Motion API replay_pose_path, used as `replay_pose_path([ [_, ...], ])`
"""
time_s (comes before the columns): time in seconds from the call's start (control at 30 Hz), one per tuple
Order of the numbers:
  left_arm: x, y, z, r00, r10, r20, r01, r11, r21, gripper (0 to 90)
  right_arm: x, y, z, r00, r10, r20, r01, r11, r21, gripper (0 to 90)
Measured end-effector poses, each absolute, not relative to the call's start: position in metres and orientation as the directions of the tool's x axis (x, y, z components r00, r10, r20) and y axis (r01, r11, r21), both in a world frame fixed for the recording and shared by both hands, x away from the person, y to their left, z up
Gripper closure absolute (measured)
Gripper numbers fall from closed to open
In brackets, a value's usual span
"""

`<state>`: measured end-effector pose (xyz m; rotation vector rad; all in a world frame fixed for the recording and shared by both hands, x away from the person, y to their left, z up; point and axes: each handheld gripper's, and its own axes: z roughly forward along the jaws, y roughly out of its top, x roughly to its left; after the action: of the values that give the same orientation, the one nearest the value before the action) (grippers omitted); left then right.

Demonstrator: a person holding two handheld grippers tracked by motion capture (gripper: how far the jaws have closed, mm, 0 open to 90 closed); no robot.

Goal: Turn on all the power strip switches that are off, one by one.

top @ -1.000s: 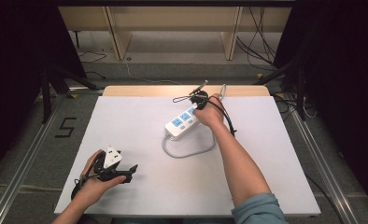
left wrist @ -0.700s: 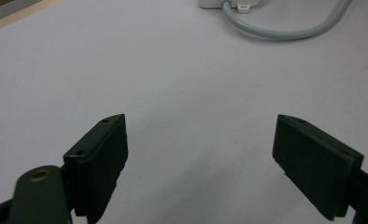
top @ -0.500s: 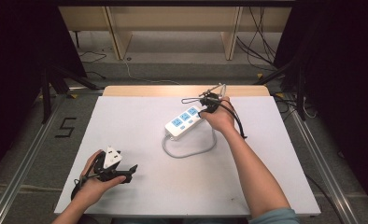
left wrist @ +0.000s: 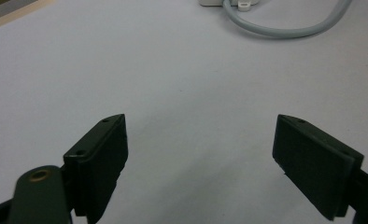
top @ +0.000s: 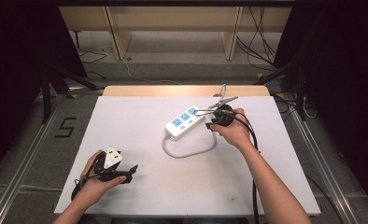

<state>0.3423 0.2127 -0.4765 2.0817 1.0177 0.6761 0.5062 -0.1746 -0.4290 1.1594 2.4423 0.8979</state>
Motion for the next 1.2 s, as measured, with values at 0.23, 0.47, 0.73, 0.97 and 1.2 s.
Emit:
replay_pose_path([
  [0.23, 0.342, 0.213, -0.477, 0.552, 0.822, 0.14, 0.449, -0.435, 0.781, 18.1, 0.484, -0.186, -0.426, -0.638, 0.77, -0.007, 0.567, 0.476, 0.673, 56.7],
  [0.47, 0.342, 0.213, -0.477, 0.549, 0.824, 0.137, 0.452, -0.431, 0.781, 18.1, 0.456, -0.207, -0.435, -0.644, 0.765, -0.012, 0.553, 0.476, 0.684, 49.7],
  [0.73, 0.342, 0.213, -0.477, 0.546, 0.827, 0.134, 0.456, -0.428, 0.78, 18.1, 0.43, -0.224, -0.447, -0.647, 0.763, -0.007, 0.551, 0.473, 0.688, 44.1],
  [0.97, 0.342, 0.213, -0.478, 0.542, 0.83, 0.131, 0.46, -0.423, 0.78, 18.1, 0.41, -0.243, -0.455, -0.629, 0.778, 0.016, 0.552, 0.431, 0.714, 38.8],
  [1.2, 0.343, 0.213, -0.478, 0.539, 0.832, 0.128, 0.465, -0.421, 0.779, 18.1, 0.39, -0.251, -0.466, -0.616, 0.787, 0.03, 0.544, 0.397, 0.74, 36.4],
])
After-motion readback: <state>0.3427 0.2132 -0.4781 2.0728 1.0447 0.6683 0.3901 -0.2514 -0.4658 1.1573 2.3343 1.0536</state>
